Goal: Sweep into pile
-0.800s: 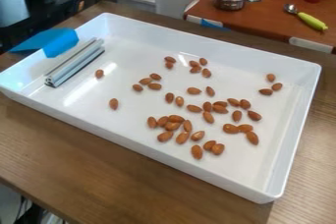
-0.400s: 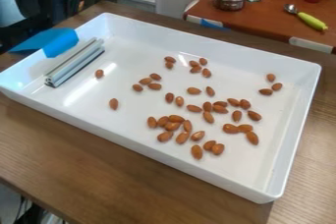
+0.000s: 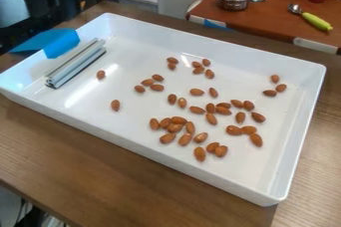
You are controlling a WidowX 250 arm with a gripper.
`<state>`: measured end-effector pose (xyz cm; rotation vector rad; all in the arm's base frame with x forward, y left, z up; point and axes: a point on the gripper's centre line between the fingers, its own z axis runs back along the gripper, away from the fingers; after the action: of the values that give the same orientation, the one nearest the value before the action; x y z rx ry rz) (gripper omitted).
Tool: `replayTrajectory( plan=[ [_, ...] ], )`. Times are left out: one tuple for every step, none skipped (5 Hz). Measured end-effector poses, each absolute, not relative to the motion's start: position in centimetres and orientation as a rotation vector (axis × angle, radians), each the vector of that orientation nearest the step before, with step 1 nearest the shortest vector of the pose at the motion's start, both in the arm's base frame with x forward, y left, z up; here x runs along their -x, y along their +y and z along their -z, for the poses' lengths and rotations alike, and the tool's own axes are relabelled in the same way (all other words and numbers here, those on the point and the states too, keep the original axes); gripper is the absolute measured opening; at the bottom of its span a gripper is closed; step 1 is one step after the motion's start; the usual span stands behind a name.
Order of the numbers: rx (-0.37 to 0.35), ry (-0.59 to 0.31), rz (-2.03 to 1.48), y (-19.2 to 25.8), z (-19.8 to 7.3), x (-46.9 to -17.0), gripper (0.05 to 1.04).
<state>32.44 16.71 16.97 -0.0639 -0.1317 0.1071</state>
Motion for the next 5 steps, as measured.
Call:
replayTrajectory(
  plan=[
    [0.081, -0.143, -0.146, 16.2, -15.8, -32.7, 1.000],
    [0.059, -0.150, -0.166, 15.8, -14.8, -33.0, 1.000],
    [0.025, -0.139, -0.175, 15.5, -13.4, -33.5, 1.000],
    [-0.005, -0.148, -0.176, 15.7, -12.7, -34.1, 1.000],
    [-0.013, -0.150, -0.175, 15.9, -12.2, -34.3, 1.000]
  ],
)
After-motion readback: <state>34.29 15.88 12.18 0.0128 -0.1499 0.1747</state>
